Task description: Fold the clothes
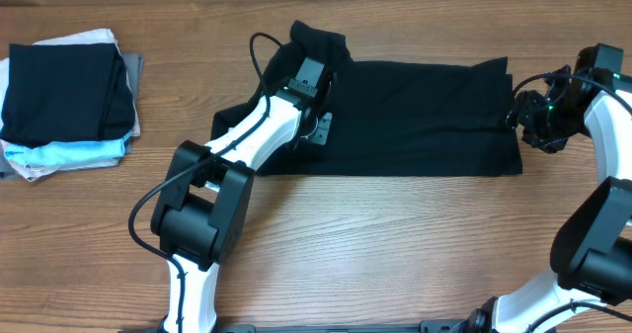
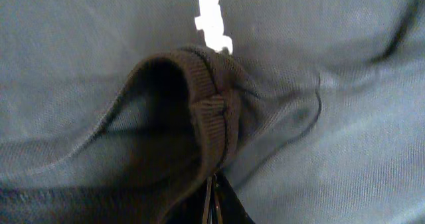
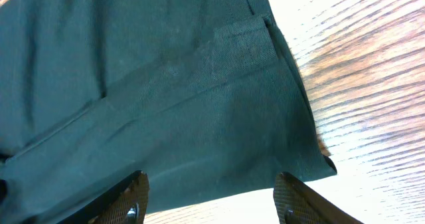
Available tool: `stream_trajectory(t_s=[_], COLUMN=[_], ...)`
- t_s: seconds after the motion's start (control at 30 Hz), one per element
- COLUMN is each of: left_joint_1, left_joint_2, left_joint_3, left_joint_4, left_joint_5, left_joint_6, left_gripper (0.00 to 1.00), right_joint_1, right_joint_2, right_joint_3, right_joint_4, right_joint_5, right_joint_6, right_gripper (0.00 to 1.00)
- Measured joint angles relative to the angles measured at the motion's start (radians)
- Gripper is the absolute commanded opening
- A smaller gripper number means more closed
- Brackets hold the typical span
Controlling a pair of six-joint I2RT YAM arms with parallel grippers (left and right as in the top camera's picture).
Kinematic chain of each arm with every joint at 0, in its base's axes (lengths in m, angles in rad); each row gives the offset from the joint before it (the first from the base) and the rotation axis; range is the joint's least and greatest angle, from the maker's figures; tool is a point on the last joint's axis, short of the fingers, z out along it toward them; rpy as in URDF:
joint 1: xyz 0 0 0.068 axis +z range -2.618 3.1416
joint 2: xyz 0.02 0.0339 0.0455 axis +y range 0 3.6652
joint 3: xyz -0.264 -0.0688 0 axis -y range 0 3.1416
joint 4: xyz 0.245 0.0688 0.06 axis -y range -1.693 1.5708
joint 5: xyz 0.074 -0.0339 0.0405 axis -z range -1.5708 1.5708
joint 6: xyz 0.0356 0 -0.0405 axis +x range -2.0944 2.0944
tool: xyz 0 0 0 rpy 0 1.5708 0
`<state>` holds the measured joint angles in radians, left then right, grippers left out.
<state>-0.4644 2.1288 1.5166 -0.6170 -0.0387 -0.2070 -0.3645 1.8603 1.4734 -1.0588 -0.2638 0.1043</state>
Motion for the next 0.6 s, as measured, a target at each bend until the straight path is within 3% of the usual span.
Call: stream_trajectory(t_s=[0.27,0.33,0.53,0.6], left_joint_1=[0.000,0.000,0.000,0.000], left_joint_2=[0.000,0.000,0.001,0.005], left_joint_3=[-0.001,-0.001,-0.002,-0.002], left_joint_4=[0.115,0.129,0.160,0.166], left_joint_5=[-0.072,-0.076,-0.082,-0.083], left_joint_6=[0.000,0.000,0.000,-0.003], left_gripper=[0.04,0.04,0.04,0.04], right_joint_1=[0.000,0.000,0.000,0.001], right_joint_2=[0.000,0.000,0.000,0.000], right_joint_3=[0.000,0.000,-0.011,-0.033], right_joint_4=[0.001,0.001,0.039,0.073], right_joint_5=[-0.001,-0.010,-0.055,-0.060], right_joint_6=[0.000,0.000,0.000,-0.003], right_gripper=[0.66,0.62,0.20,0.15])
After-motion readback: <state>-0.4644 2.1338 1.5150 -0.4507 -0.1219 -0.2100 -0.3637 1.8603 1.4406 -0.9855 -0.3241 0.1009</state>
